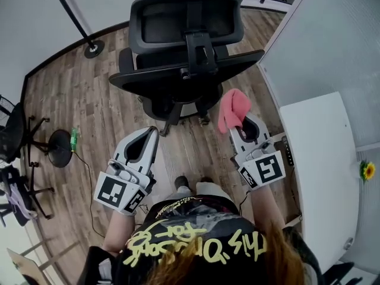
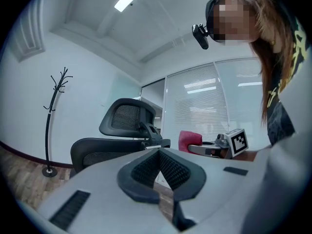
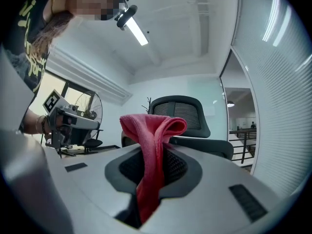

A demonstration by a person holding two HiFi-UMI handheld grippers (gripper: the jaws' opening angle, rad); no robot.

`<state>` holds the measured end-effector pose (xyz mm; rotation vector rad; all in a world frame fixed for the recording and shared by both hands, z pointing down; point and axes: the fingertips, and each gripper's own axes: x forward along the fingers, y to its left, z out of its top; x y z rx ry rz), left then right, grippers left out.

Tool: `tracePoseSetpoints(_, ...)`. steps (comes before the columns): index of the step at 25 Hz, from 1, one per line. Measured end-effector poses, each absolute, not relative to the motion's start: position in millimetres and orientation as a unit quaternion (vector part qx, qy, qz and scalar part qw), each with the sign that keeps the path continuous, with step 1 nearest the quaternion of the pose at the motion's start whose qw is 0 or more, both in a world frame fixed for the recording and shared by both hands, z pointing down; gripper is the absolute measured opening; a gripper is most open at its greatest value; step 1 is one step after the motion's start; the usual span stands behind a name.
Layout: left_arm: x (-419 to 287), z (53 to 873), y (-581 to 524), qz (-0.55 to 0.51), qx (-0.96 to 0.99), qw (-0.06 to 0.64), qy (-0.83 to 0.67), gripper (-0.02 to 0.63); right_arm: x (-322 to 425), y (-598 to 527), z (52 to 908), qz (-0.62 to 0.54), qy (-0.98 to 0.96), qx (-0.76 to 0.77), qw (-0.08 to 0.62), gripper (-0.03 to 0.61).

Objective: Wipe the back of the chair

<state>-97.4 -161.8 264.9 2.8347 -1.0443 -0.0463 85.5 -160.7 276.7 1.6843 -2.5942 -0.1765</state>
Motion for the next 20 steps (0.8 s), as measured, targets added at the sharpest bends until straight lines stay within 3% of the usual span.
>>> tracePoseSetpoints(14,-25.2,283.4,-170.4,0.000,0.955,0.061,-0.291,-0.006,108.1,-257.4,285.1,-0.111,-0.830,0.540,0.091,0.061)
tracePoseSetpoints(20,-4.5,304.0,-185.3,0.020,0.936,0.078,-0.342,-0.006,116.8,-283.6,292.7,-0.104,-0.860,0.494,0.080,0.061)
